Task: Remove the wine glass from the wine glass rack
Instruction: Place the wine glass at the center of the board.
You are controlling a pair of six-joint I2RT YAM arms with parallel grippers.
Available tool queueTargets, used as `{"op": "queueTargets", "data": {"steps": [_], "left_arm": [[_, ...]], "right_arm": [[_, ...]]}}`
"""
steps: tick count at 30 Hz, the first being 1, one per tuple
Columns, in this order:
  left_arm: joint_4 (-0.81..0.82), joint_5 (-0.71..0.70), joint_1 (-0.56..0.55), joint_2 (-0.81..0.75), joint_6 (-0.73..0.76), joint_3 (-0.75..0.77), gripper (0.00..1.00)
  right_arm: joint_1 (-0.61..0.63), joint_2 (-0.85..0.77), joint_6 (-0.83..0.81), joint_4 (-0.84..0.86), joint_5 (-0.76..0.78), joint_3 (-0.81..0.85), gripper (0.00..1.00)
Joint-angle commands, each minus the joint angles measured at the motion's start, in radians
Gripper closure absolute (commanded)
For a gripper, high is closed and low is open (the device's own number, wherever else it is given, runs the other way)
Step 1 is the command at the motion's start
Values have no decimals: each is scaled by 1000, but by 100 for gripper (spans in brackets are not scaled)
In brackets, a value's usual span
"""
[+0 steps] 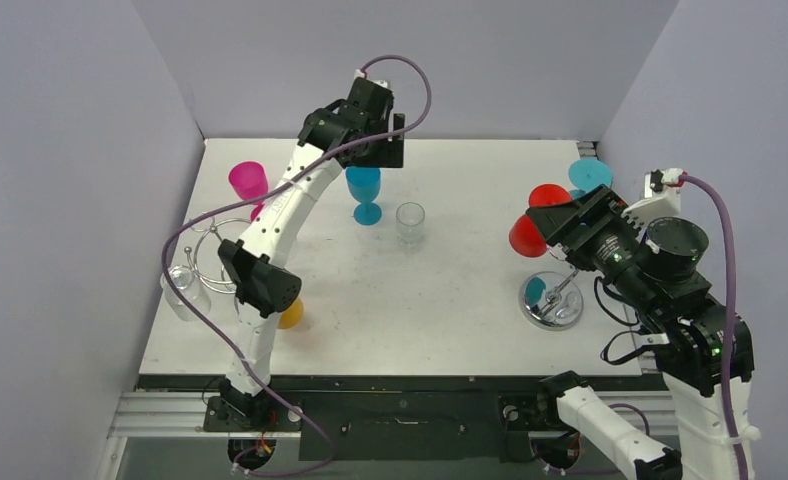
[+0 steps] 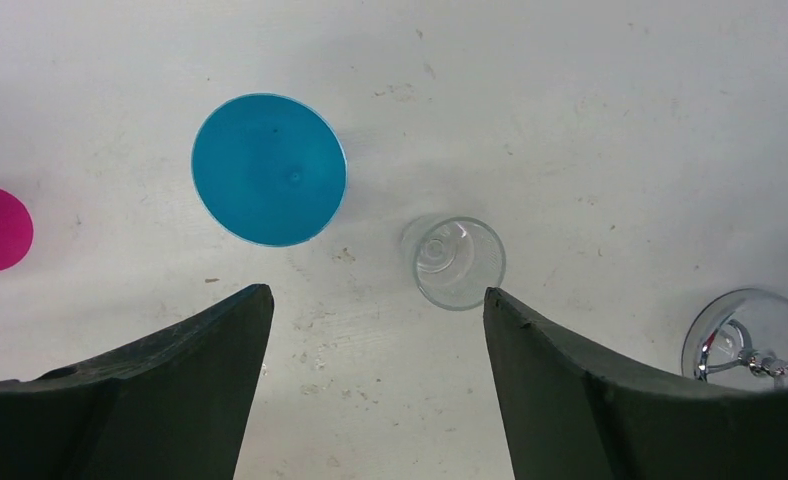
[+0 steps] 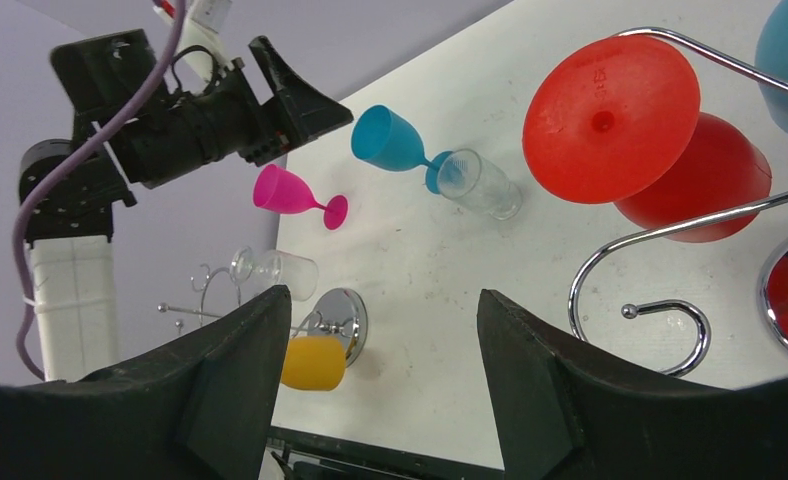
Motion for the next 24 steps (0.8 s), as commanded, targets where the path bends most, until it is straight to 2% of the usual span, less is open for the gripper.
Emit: {"op": "queueTargets", "data": {"steps": [1,8,14,24], "left_arm": [[12,8,-19,-105,11,41,25],[36,15,-55,-204,13,-2,21],[72,20,-94,-310,11,-76,18],[157,22,-185,-533,16,-320,14]], "right_arm": [[8,-13,-22,-15,28,-5,36],[8,-29,-38,-57,78,21,36],[8,-35,-69,-144,216,86,35],[6,36,-91,-218,449,246,32]]}}
